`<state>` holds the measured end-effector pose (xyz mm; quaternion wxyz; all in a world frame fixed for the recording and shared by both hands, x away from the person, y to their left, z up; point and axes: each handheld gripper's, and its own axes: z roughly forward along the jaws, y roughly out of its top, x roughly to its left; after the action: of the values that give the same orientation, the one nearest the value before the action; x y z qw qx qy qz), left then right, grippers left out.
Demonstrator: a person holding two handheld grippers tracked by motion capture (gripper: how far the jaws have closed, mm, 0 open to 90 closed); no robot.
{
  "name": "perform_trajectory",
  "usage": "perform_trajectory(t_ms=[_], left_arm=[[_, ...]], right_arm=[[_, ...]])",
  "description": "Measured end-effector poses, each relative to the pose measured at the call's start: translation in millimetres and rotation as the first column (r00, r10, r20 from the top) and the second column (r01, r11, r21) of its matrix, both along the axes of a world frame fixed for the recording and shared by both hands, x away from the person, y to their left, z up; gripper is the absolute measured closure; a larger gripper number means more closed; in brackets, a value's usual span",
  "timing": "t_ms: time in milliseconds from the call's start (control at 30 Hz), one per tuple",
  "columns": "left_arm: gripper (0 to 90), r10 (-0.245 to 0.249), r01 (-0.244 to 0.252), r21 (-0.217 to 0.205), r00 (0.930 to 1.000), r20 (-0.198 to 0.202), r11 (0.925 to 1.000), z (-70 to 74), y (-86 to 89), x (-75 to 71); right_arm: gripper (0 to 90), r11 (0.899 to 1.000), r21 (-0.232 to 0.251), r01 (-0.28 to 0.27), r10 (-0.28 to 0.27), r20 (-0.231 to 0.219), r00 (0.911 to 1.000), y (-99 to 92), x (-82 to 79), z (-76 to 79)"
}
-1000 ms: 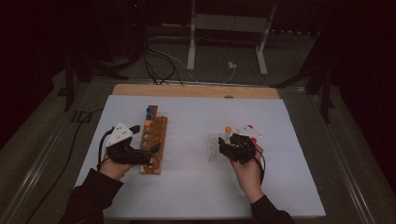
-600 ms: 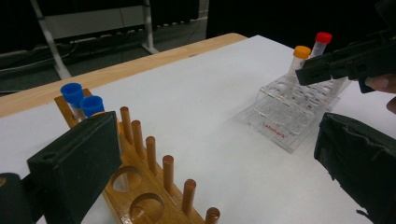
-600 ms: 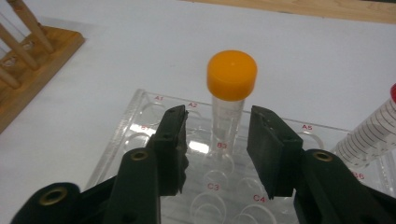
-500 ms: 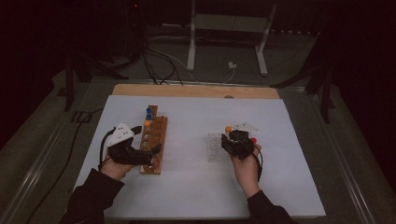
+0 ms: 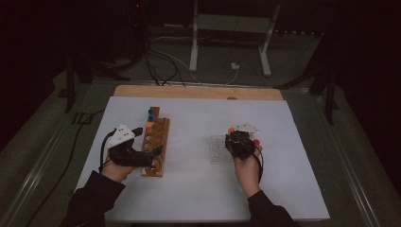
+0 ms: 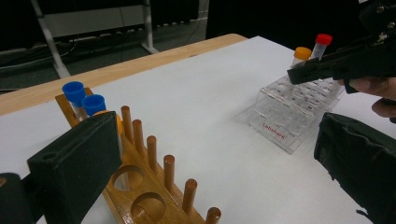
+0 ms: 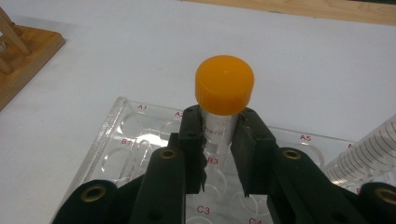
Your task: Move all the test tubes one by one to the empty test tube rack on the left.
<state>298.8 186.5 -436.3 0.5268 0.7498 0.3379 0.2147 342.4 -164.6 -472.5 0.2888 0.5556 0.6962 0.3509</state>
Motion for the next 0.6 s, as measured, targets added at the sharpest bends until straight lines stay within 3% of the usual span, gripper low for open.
perform_trajectory(t_ms=[300, 600], left_arm=[[1.4, -0.005, 0.005, 0.007, 1.0, -0.005, 1.0, -0.5, -1.3, 0.4], [1.4, -0.017, 0.017, 0.006, 0.9998, -0.012, 0.9998, 0.5, -2.4, 0.2]], right_arm=[[74.5, 1.0, 0.003, -0.012, 0.012, 0.044, 0.999, -1.3, -4.3, 8.2], [74.6, 0.999, -0.02, -0.035, 0.038, 0.163, 0.9858, -1.2, -22.2, 34.2]])
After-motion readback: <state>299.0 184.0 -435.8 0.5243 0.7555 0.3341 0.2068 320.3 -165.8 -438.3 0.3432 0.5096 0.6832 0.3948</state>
